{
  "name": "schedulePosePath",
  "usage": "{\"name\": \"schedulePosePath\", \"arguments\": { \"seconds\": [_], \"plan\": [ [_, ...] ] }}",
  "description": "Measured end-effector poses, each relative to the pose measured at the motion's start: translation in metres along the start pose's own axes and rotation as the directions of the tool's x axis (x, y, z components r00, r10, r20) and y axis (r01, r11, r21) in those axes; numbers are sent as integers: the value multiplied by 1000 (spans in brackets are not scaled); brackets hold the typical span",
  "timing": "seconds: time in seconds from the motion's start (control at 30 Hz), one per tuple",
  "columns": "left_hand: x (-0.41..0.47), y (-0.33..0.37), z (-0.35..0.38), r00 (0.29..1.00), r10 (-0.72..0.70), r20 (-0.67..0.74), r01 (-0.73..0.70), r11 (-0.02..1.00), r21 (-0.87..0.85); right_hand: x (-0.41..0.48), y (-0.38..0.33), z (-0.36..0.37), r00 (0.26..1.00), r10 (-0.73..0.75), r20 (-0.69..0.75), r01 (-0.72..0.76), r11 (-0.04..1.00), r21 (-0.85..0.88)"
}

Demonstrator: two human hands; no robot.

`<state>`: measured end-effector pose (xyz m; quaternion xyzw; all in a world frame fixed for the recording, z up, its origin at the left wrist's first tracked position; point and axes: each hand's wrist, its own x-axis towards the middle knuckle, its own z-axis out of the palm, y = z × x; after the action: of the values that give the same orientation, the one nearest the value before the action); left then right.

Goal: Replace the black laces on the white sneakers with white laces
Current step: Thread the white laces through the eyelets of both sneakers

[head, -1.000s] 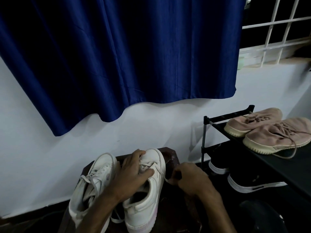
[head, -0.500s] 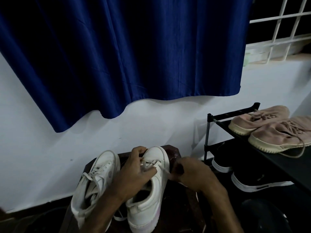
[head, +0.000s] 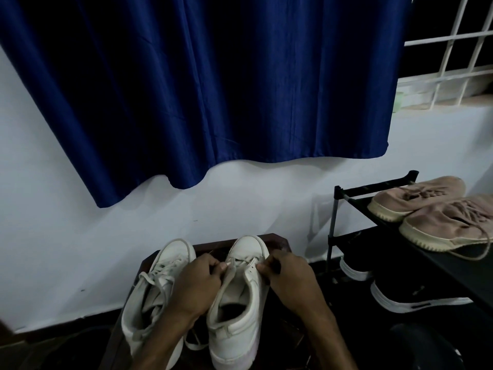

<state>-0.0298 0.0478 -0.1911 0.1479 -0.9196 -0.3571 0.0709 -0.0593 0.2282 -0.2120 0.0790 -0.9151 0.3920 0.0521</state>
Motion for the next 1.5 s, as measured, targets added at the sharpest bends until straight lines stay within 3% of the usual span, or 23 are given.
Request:
{"name": "schedulePosePath", "arguments": {
  "seconds": [0.17, 0.33, 0.5, 0.7, 0.8, 1.07, 1.2, 1.3, 1.5],
  "plan": [
    [4, 0, -10, 994, -88, 70, 94, 992, -87, 3, -2, 1, 1000, 2, 3, -2, 1000, -7],
    [2, -1, -9, 992, -123, 32, 127, 977, -171, 2, -5, 6, 1000, 11, -21, -12, 998, -64],
    [-4, -6, -6, 999, 32, -11, -34, 968, -249, 0, -8, 5, 1000, 3, -7, -3, 998, -70],
    [-5, -3, -3, 983, 150, -107, -158, 985, -70, -1, -7, 4, 1000, -12, -6, 12, 997, -77],
    [-5, 2, 2, 986, 54, -159, -65, 996, -63, -1, -8, 3, 1000, -8, -6, 7, 996, -94],
    [-4, 0, 8, 962, -175, -208, 110, 951, -289, -1, -15, 8, 998, -17, -56, 10, 991, -131],
    [-11, -6, 14, 957, -50, -287, -37, 957, -289, 8, -12, 10, 996, -6, -85, -4, 992, -124],
    [-13, -5, 19, 944, 89, -317, -154, 970, -188, 16, -13, 7, 997, 8, -80, -18, 992, -122],
    [-12, -3, 29, 955, 110, -274, -161, 973, -168, 25, -14, -4, 999, -7, -38, 3, 994, -108]
  ]
}}
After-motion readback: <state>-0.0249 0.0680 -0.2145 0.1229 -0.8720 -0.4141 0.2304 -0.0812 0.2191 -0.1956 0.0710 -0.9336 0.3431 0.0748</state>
